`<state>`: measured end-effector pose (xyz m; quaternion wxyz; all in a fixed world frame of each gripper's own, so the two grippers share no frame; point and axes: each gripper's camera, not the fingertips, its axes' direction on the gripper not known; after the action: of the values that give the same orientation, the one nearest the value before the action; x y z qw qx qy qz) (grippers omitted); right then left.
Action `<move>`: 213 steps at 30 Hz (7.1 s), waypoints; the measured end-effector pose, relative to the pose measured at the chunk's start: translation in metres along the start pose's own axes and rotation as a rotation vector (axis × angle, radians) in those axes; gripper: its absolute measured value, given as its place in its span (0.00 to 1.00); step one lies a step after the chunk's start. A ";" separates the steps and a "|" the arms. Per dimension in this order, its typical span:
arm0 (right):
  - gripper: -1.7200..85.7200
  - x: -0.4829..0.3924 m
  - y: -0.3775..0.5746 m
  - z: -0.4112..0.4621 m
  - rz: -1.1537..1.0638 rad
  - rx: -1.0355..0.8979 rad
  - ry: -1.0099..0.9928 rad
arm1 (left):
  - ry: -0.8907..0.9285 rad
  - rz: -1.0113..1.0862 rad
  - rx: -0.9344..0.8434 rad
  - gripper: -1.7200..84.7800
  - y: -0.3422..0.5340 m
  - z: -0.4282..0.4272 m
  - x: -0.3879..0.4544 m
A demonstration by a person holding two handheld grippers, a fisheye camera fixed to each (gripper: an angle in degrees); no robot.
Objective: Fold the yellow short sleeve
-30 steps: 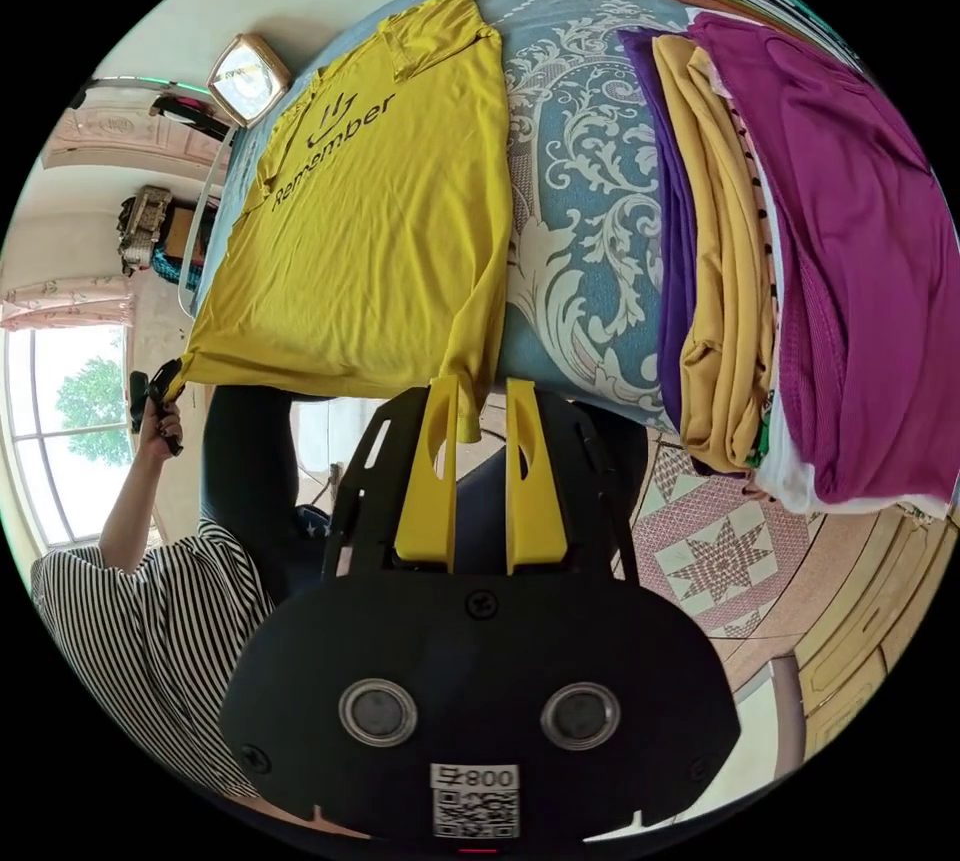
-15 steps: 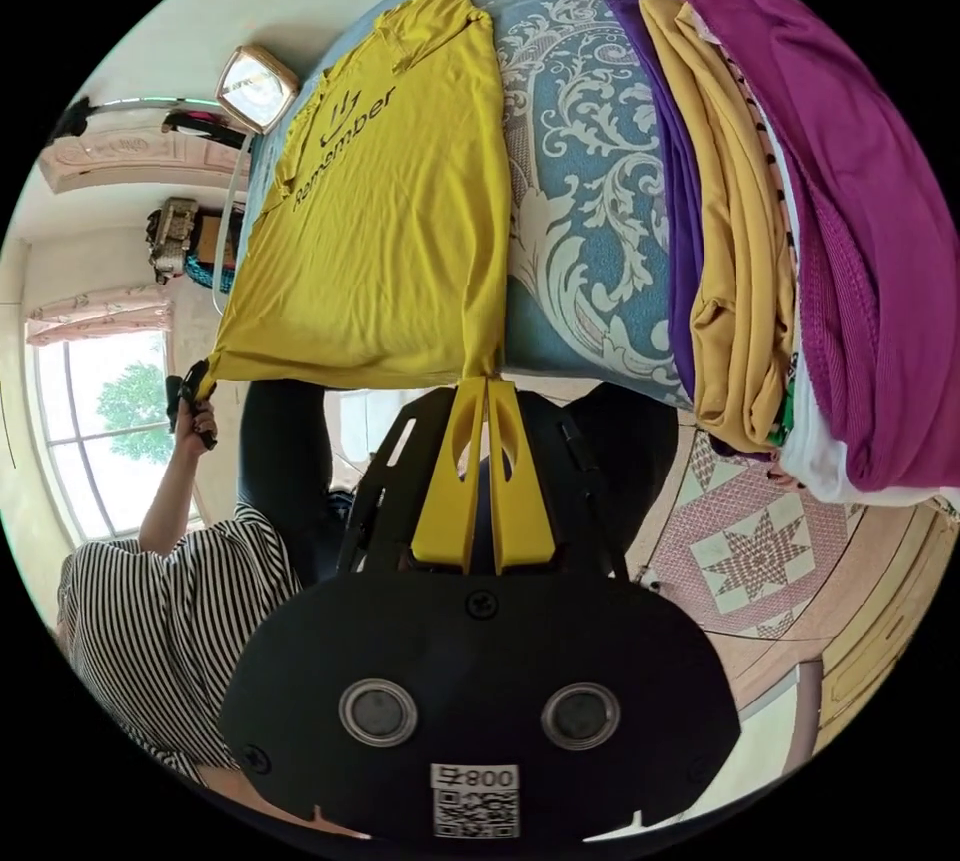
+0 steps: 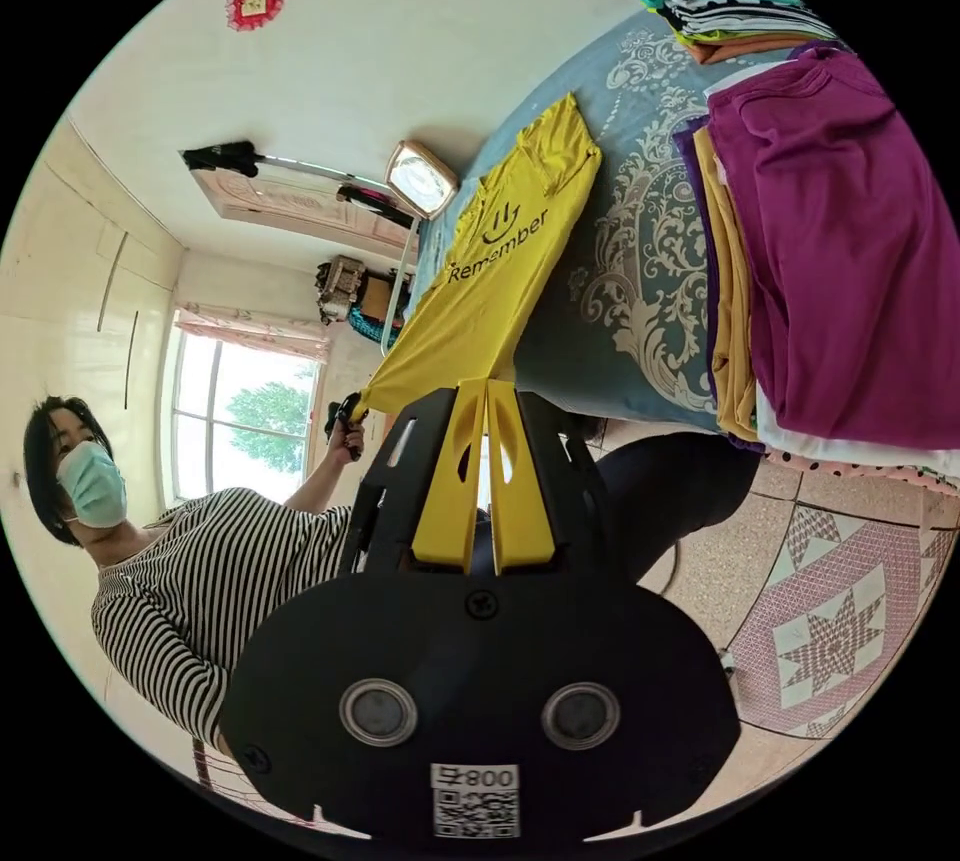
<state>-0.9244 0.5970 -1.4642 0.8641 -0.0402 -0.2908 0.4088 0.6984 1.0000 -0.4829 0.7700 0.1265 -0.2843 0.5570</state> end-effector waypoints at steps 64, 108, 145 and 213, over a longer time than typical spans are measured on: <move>0.03 -0.021 -0.117 0.288 0.040 -0.543 0.559 | 0.091 -0.123 -0.040 0.04 0.099 -0.056 0.020; 0.09 0.097 0.023 0.101 0.137 -0.072 0.142 | 0.042 -0.166 -0.098 0.04 0.100 -0.015 -0.009; 0.02 0.076 0.072 -0.041 0.005 0.262 -0.228 | 0.180 -0.120 -0.080 0.04 0.098 0.015 -0.112; 0.02 -0.047 -0.789 0.493 -0.218 -0.427 0.162 | -0.852 0.768 -0.417 0.04 -0.566 0.649 -0.055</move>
<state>-0.6721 -0.0428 -0.8358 0.8954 -0.2232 -0.3029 0.2380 1.0204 0.4282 0.0774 0.3413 0.0731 -0.6958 0.6278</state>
